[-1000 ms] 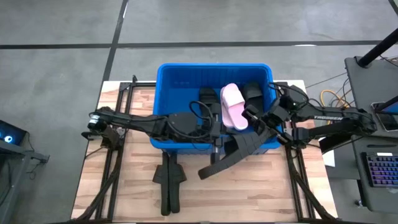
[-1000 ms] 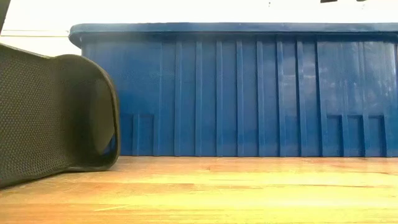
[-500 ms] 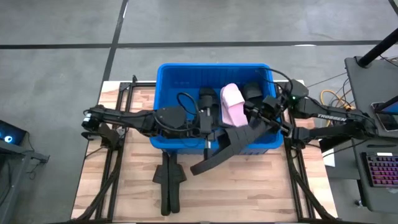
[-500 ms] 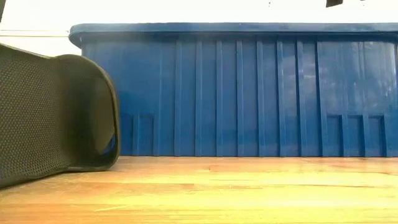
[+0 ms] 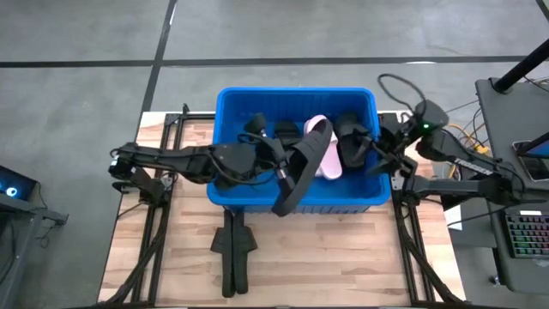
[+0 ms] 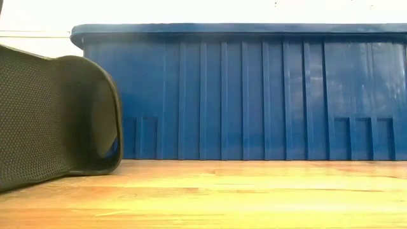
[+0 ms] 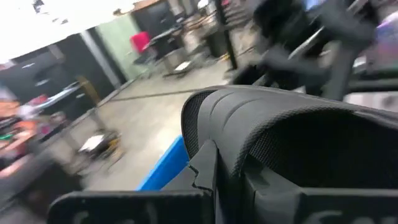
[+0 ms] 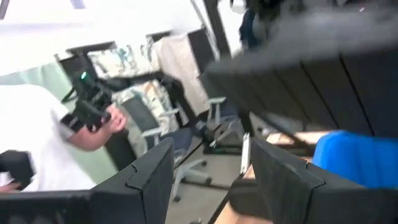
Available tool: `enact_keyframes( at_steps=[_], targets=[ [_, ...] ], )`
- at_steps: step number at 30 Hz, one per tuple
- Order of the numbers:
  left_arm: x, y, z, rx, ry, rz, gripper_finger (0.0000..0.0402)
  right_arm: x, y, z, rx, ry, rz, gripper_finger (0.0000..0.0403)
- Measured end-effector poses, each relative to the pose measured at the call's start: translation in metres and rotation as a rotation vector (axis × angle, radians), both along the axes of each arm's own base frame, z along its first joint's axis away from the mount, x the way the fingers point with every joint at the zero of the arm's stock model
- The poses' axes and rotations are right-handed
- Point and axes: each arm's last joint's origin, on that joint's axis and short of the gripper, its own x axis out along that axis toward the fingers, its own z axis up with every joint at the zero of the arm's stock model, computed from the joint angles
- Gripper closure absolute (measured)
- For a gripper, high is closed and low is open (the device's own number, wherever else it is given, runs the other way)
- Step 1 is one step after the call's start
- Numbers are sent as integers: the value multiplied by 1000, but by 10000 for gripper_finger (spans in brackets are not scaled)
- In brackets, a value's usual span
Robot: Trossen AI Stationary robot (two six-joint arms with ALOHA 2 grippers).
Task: Pick and place slides into bin
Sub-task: Put the black slide into the blue bin
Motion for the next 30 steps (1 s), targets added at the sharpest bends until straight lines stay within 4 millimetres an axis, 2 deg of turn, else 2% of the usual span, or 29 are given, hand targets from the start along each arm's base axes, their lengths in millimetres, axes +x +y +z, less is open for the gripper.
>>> enact_keyframes(
  at_steps=[6,10,13,26,30],
  targets=[
    [11,18,-15,28,55,204,401,-17,6,23,-13,-82,-50,202],
    [21,41,-25,-25,46,282,402,-25,10,34,-20,-101,-55,202],
    [28,58,-39,-12,118,342,402,-28,11,40,-12,-84,-56,202],
    [64,120,-121,35,503,489,402,-27,9,42,21,-67,-156,202],
    [72,136,-145,75,665,459,401,-27,8,42,26,-69,-177,202]
  ],
)
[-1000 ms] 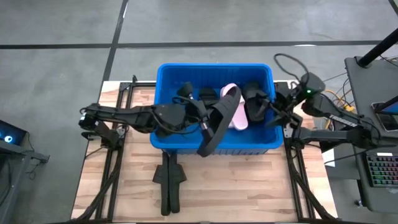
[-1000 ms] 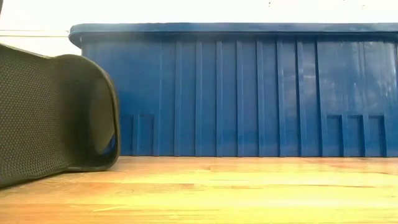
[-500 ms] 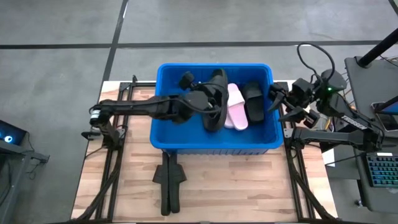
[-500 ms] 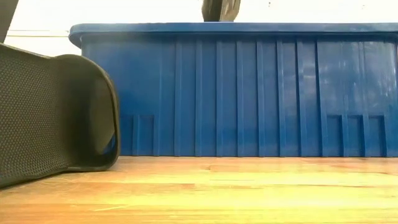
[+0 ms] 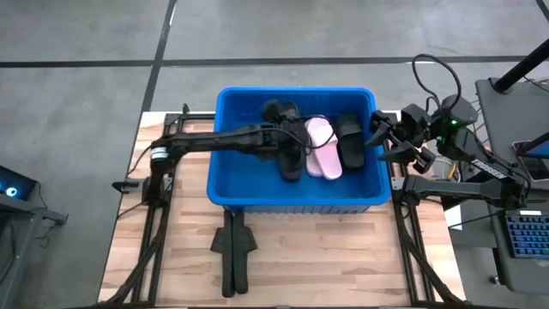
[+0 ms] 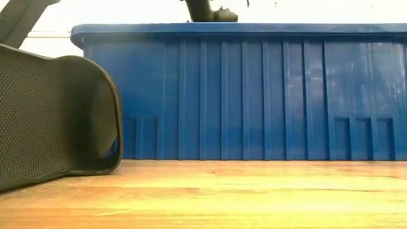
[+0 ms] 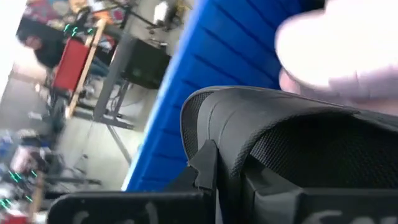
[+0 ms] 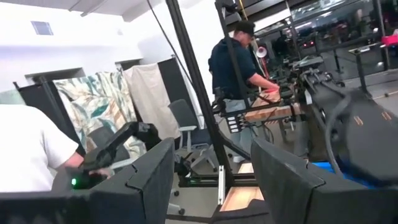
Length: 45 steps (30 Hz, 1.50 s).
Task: Pick and place slides into bin
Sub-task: Put the black slide into the blue bin
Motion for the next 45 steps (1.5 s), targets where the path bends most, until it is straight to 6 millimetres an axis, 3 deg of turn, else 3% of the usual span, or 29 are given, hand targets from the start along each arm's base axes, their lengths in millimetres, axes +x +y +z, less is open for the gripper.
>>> enact_keyframes(
  at_steps=[9,19,30,41,45],
  targets=[
    [20,15,-42,44,298,-117,401,0,-1,0,-16,-13,-28,202],
    [35,30,-74,46,329,-99,401,3,-2,-2,-27,-7,-55,202],
    [37,50,-86,-20,307,-135,401,3,-2,-3,-23,-2,-58,202],
    [43,53,-96,-48,284,-170,401,3,-3,-3,-22,-2,-65,202],
    [44,54,-96,-53,269,-177,385,3,-3,-2,-15,-5,-95,202]
  ],
)
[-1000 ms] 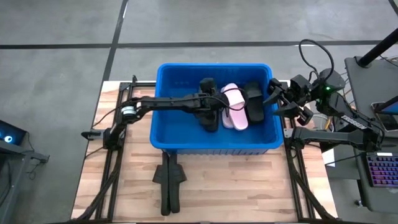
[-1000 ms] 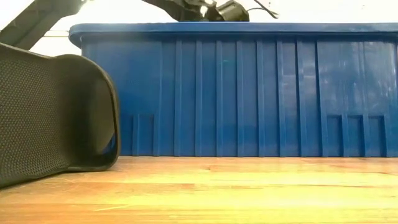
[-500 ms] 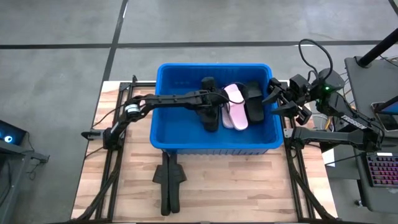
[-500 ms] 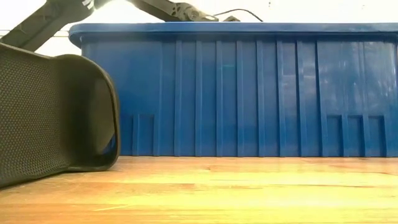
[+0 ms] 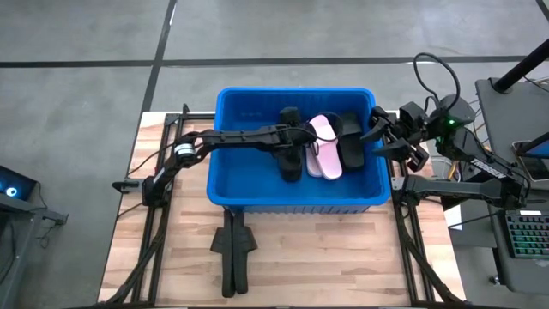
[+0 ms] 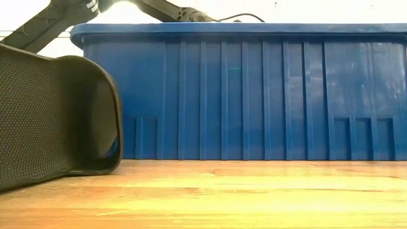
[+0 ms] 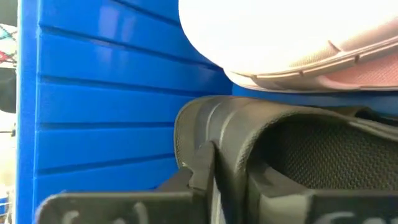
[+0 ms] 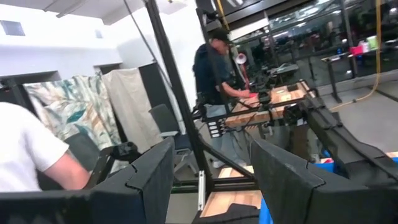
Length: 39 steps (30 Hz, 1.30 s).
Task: Pick and place slides into bin
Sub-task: Put the black slide into the blue bin
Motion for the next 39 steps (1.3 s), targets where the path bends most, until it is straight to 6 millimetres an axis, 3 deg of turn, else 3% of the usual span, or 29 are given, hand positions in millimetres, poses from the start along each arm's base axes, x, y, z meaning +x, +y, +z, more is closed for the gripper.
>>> enact_keyframes(
  at_steps=[5,16,23,30,39],
  targets=[
    [0,4,-1,-43,-17,-26,327,0,0,0,3,-1,-12,202],
    [0,4,-2,-111,-33,-83,159,0,0,0,3,-1,-11,202],
    [-4,2,12,-122,-53,-97,75,0,0,0,6,0,-11,202],
    [-9,-1,24,-142,-68,-123,35,0,0,0,4,2,-11,202],
    [-17,-6,26,-211,-4,-158,31,0,0,-1,8,12,-11,202]
  ],
)
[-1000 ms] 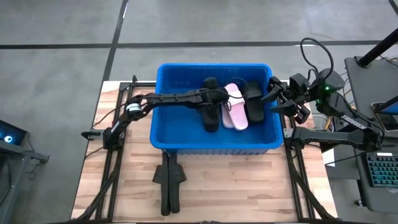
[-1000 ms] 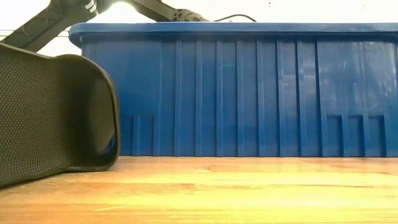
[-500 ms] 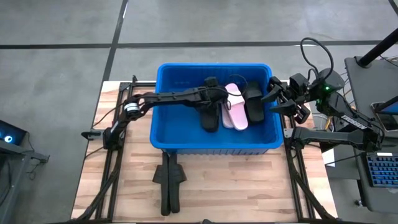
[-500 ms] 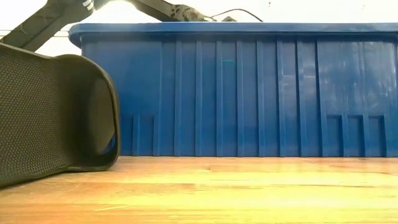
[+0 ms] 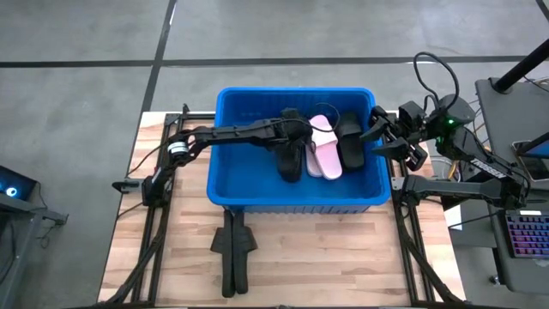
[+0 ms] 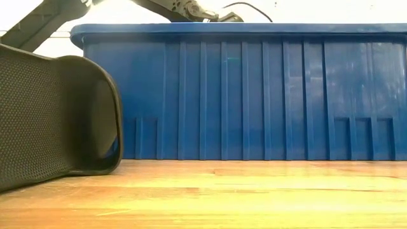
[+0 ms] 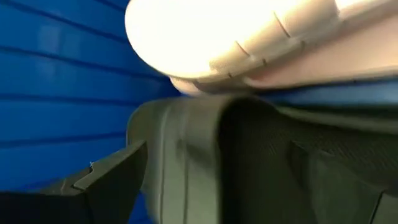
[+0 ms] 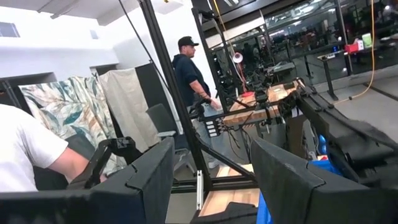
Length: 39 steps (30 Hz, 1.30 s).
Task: Pick and place slides into bin
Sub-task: Put the black slide into the blue bin
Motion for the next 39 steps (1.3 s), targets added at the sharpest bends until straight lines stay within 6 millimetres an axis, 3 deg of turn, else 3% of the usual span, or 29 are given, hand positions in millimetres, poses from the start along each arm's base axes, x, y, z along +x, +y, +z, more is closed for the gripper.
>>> enact_keyframes(
  at_steps=[10,17,21,26,32,39],
  targets=[
    [-13,-11,29,7,-23,-14,31,0,0,-1,7,15,1,202],
    [-24,-36,66,6,-139,-33,31,1,0,-1,-7,10,-2,202],
    [-37,-52,96,-79,-308,31,31,0,0,-1,-8,10,-2,202],
    [-64,-63,138,-246,-559,150,31,0,0,-1,-12,8,-3,202],
    [-98,-77,184,-623,-818,144,31,0,0,-1,-63,-12,-11,202],
    [-151,-119,202,-1002,-639,115,31,0,0,-1,-67,-14,-12,202]
  ],
)
